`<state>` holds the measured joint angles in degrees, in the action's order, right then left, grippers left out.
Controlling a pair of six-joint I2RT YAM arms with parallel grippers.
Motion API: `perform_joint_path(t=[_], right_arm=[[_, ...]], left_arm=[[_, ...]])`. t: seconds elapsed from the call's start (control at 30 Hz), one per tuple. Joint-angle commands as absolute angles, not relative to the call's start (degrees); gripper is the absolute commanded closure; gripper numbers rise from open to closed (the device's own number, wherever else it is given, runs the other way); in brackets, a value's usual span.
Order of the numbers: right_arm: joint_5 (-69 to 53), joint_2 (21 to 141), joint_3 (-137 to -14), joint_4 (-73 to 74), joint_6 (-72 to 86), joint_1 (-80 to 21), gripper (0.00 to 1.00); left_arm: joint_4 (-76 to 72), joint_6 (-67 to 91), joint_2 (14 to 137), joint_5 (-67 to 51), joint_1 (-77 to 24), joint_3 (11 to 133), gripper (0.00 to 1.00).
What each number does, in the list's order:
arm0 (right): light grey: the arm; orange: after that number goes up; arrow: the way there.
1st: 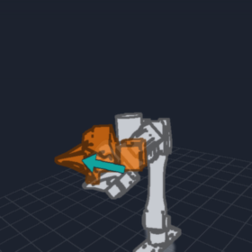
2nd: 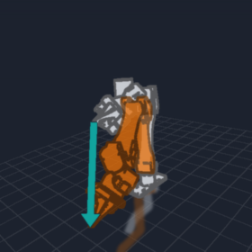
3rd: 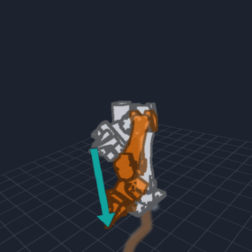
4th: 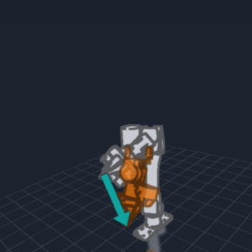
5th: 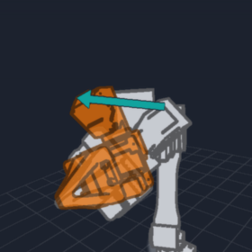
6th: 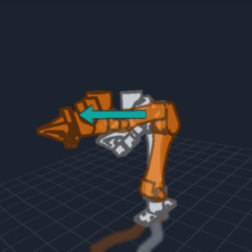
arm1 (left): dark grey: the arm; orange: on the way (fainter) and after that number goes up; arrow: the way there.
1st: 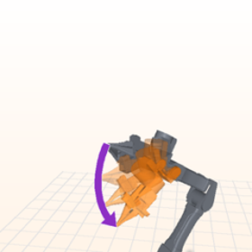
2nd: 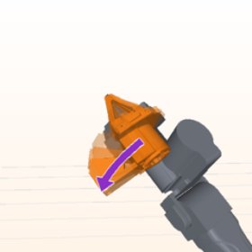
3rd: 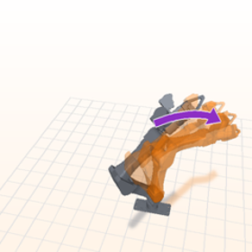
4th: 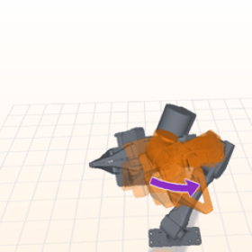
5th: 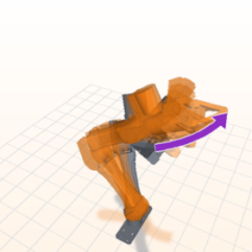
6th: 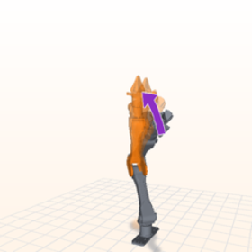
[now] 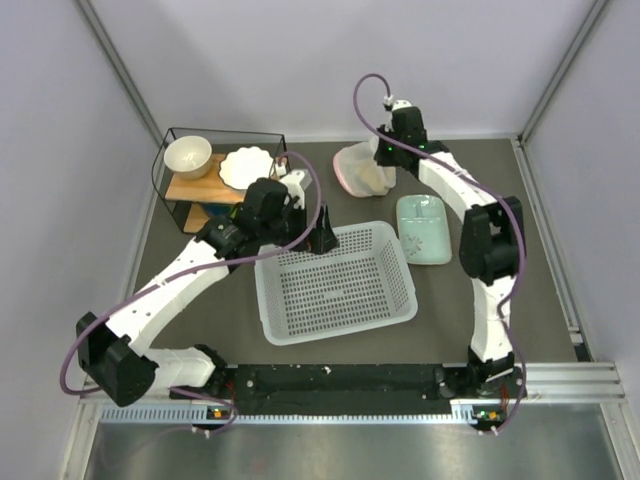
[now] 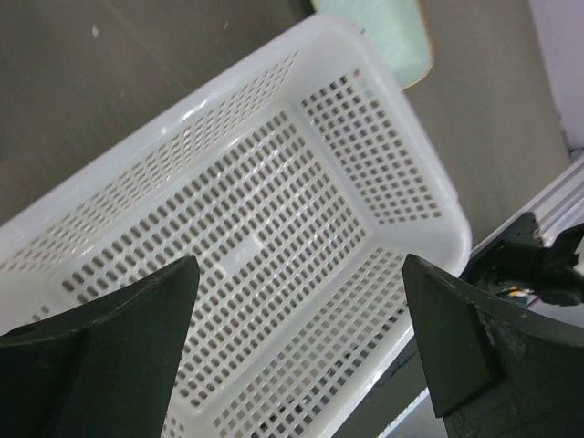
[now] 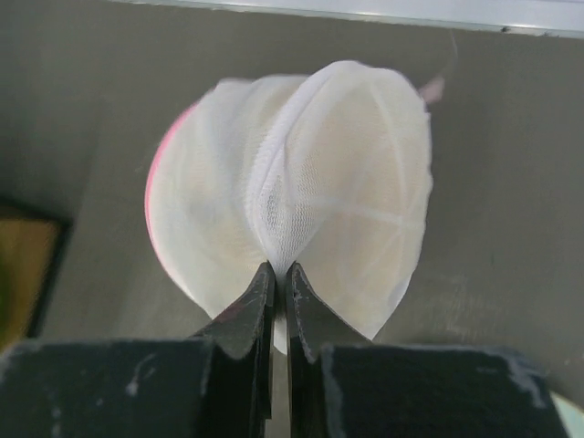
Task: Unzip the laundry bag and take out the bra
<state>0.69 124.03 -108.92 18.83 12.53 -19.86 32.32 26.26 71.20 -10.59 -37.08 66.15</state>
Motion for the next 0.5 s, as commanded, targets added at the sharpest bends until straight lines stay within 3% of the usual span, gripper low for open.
perform_joint_path(t=[0.0, 0.13, 0.47], right_arm=[[-12.3, 107.4, -100.7, 7.3, 16.7, -17.2, 1.00], [-16.2, 95.0, -91.7, 6.8, 17.4, -16.7, 1.00], [-19.1, 77.4, -79.8, 11.3, 19.9, -15.8, 1.00]], left_arm=[[24.0, 28.6, 72.7, -12.9, -36.7, 70.6, 0.01], [18.5, 31.8, 74.8, -18.3, -34.1, 72.8, 0.01], [15.2, 33.6, 77.9, -20.6, -29.4, 79.7, 0.01]])
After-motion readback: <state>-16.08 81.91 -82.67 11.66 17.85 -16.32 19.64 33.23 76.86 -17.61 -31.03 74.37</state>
